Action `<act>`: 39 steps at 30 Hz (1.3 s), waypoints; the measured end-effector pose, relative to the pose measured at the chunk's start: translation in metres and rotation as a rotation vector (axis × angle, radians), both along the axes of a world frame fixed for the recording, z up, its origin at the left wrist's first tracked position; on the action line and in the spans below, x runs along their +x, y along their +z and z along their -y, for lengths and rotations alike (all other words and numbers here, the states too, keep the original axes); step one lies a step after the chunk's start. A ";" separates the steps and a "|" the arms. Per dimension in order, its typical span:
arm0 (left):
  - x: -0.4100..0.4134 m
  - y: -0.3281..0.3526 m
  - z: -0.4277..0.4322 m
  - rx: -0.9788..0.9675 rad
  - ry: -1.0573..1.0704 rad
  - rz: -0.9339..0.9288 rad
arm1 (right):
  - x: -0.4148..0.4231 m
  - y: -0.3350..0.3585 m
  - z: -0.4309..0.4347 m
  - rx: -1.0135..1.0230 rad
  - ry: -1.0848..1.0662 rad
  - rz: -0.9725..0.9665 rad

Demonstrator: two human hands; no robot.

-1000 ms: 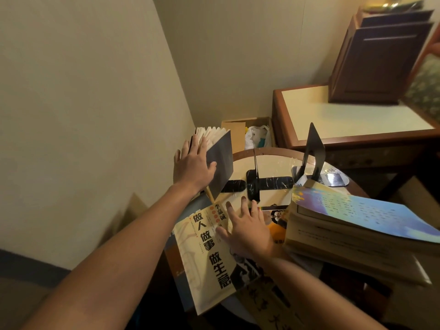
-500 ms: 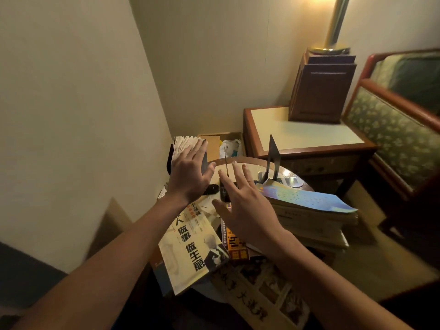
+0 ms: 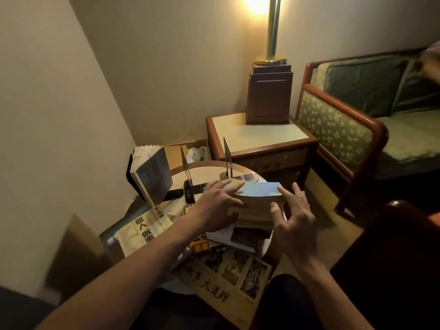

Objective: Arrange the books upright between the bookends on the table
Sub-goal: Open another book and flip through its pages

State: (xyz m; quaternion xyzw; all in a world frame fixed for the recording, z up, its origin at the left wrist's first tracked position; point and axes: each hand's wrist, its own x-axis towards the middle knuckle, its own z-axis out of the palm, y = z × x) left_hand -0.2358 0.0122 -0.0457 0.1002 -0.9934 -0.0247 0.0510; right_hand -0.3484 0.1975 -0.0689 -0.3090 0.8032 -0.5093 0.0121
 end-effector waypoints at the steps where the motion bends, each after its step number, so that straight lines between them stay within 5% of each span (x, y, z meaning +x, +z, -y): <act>1: -0.003 0.001 0.002 -0.016 0.019 0.028 | -0.001 -0.006 -0.004 -0.005 -0.012 0.022; 11: -0.032 0.043 0.014 -0.187 0.035 0.153 | 0.003 -0.043 0.003 -0.021 0.057 0.214; 19: -0.022 0.058 0.007 0.314 0.234 0.078 | 0.005 -0.055 0.025 0.095 0.102 0.347; 25: 0.017 0.045 -0.007 0.669 0.472 -0.224 | -0.009 -0.036 0.045 0.382 0.206 0.149; 28: 0.038 0.032 -0.020 0.864 0.625 -0.412 | -0.017 -0.023 0.053 0.613 0.216 -0.251; 32: 0.052 0.012 -0.039 1.053 0.749 -0.588 | -0.016 0.002 0.057 0.617 0.466 -0.569; 39: 0.057 0.005 -0.043 1.089 0.757 -0.617 | -0.012 0.002 0.052 0.701 0.658 -0.524</act>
